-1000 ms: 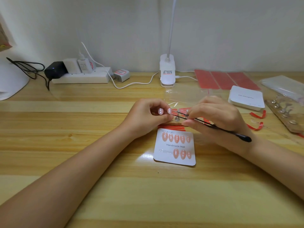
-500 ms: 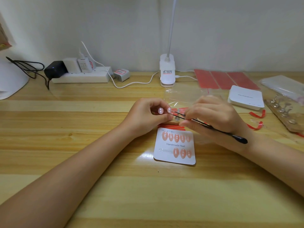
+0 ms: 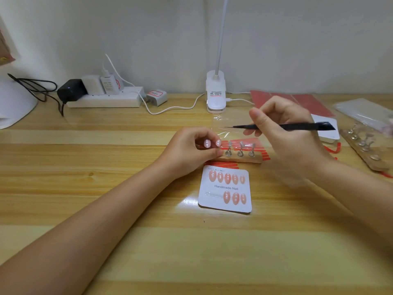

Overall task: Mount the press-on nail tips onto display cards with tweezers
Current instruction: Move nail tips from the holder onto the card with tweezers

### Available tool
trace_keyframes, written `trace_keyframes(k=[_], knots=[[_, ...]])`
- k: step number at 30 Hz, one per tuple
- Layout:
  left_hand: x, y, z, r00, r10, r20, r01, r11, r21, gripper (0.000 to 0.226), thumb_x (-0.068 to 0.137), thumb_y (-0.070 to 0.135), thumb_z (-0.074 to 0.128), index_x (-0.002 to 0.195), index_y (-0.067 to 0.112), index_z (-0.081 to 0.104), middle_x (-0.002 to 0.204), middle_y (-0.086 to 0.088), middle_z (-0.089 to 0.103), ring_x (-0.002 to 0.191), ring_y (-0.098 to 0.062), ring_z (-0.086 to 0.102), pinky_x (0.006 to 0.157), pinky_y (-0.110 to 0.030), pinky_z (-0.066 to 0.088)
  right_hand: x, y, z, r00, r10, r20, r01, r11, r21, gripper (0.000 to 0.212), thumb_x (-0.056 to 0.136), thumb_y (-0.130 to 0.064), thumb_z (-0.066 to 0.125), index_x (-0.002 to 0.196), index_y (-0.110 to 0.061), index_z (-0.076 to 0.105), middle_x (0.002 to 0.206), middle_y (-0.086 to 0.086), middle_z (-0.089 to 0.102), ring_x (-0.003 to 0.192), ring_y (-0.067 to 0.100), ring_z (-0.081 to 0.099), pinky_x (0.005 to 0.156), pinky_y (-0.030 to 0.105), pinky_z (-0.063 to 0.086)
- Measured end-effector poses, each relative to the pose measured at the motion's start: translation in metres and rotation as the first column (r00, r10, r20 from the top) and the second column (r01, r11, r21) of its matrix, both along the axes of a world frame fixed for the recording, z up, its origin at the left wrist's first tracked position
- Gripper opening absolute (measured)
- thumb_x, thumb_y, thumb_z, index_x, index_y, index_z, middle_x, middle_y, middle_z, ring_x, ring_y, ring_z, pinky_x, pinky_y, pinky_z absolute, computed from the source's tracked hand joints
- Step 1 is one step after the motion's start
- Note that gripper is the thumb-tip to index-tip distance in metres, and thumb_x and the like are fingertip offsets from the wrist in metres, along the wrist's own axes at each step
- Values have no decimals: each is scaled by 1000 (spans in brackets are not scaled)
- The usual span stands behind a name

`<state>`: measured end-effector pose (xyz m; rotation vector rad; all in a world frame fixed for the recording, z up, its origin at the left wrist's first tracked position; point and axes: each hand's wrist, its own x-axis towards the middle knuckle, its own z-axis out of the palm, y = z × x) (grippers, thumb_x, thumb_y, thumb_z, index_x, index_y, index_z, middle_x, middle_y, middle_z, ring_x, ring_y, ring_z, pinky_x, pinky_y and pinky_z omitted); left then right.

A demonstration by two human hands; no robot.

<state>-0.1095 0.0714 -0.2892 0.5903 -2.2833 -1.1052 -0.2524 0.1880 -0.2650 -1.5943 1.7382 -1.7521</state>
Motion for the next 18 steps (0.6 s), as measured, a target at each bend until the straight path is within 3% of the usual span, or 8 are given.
trace_keyframes(k=[3,5,8,10,14,18], knots=[[0,0,0,1000,4,-5,-4,1000,-7,28,74,8,75,68,30,59,64,19,55,59,13,51,57,-3,35,-4,2,-1,1000,-17,18,17,1000,-9,17,90,-19,57,75,-13,54,65,-4,67,64,2,64,59,10,45],[0,0,-1,1000,7,-11,-7,1000,1,28,74,8,75,68,30,59,65,18,56,59,13,51,58,-3,36,-4,8,-4,979,-2,-202,-13,997,-76,18,88,-24,60,74,-13,56,68,0,64,64,5,63,56,14,45],[-1,0,-1,1000,9,-13,-8,1000,16,27,73,8,76,68,29,60,66,17,56,58,12,51,58,-3,36,-8,11,-10,756,-26,-654,-119,977,-176,26,86,-20,59,68,-1,63,63,12,63,57,21,59,55,33,46],[0,-1,-1,1000,10,-12,-10,1000,16,24,73,7,75,70,26,62,67,15,57,58,11,51,58,-3,37,-8,9,-14,589,-45,-807,-187,964,-191,33,87,-21,60,64,2,65,63,13,65,55,28,59,53,38,47],[0,0,-1,1000,2,-15,-2,1000,25,18,73,5,75,75,19,64,68,12,59,59,10,51,61,-5,39,-7,5,-13,439,-67,-896,-239,953,-189,40,91,-24,54,64,2,67,65,11,67,56,28,62,55,38,51],[0,-1,-1,1000,-4,-28,5,999,43,20,73,5,76,73,21,63,68,11,59,59,9,51,62,-6,39,-5,5,-13,407,-55,-912,-230,960,-160,29,86,-19,61,67,2,68,65,11,67,56,29,62,54,41,50]])
